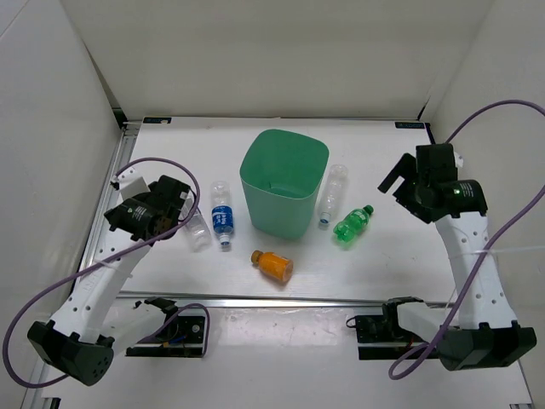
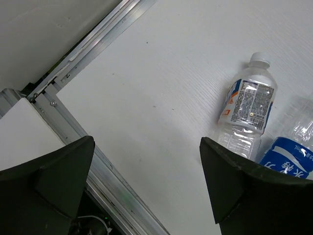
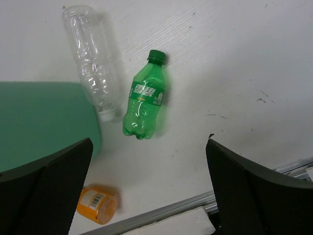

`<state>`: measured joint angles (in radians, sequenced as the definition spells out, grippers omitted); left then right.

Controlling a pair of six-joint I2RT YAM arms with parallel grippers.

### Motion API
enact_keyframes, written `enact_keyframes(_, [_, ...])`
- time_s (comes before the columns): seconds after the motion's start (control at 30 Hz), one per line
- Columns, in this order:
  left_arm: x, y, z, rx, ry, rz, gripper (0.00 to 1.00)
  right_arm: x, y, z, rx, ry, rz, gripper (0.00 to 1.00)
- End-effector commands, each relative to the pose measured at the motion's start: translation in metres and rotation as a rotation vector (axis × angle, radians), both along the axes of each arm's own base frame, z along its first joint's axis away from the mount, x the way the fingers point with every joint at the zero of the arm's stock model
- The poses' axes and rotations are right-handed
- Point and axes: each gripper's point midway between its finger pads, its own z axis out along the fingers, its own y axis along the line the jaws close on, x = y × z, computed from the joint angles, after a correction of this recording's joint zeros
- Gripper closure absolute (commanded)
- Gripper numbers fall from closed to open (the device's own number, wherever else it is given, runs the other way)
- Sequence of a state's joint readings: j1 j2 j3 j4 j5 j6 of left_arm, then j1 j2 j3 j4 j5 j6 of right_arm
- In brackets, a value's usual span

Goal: Put the plastic bottles in the bin

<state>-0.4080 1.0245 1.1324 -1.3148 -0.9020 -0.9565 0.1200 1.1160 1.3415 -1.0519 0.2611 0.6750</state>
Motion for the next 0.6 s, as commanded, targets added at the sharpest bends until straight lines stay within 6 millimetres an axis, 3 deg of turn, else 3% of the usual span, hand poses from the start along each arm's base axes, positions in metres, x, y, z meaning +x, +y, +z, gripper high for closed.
enact_keyframes(0.0, [0.003, 0.001, 0.017, 0.028, -0.042, -0.027, 0.00, 0.002, 0.013, 0.003, 0.023, -0.057, 0.106, 0.00])
enact_keyframes(0.07, [0.003, 0.000, 0.017, 0.033, -0.036, -0.041, 0.00, 0.001, 0.018, 0.003, 0.036, -0.055, 0.135, 0.00])
enact_keyframes(0.17, [0.003, 0.005, 0.020, 0.063, -0.060, -0.022, 0.00, 0.001, 0.014, -0.028, 0.059, 0.121, 0.083, 0.00])
enact_keyframes(0.23, [0.003, 0.009, 0.025, 0.083, -0.075, -0.019, 0.00, 0.008, 0.011, -0.036, 0.099, 0.179, 0.056, 0.00])
enact_keyframes(0.3, [0.000, 0.012, 0.023, 0.093, -0.069, -0.003, 0.00, 0.012, 0.022, -0.038, 0.175, 0.200, 0.098, 0.00])
enact_keyframes(0.43, [-0.003, 0.015, 0.023, 0.113, -0.064, -0.003, 0.00, 0.039, 0.034, -0.028, 0.262, 0.164, 0.164, 0.00])
enact_keyframes(0.53, [0.000, 0.012, 0.016, 0.080, -0.057, -0.008, 0.00, 0.055, 0.035, -0.035, 0.288, 0.191, 0.145, 0.00])
enact_keyframes(0.57, [-0.002, 0.012, 0.012, 0.079, -0.043, -0.019, 0.00, 0.059, 0.032, -0.046, 0.304, 0.226, 0.133, 0.00])
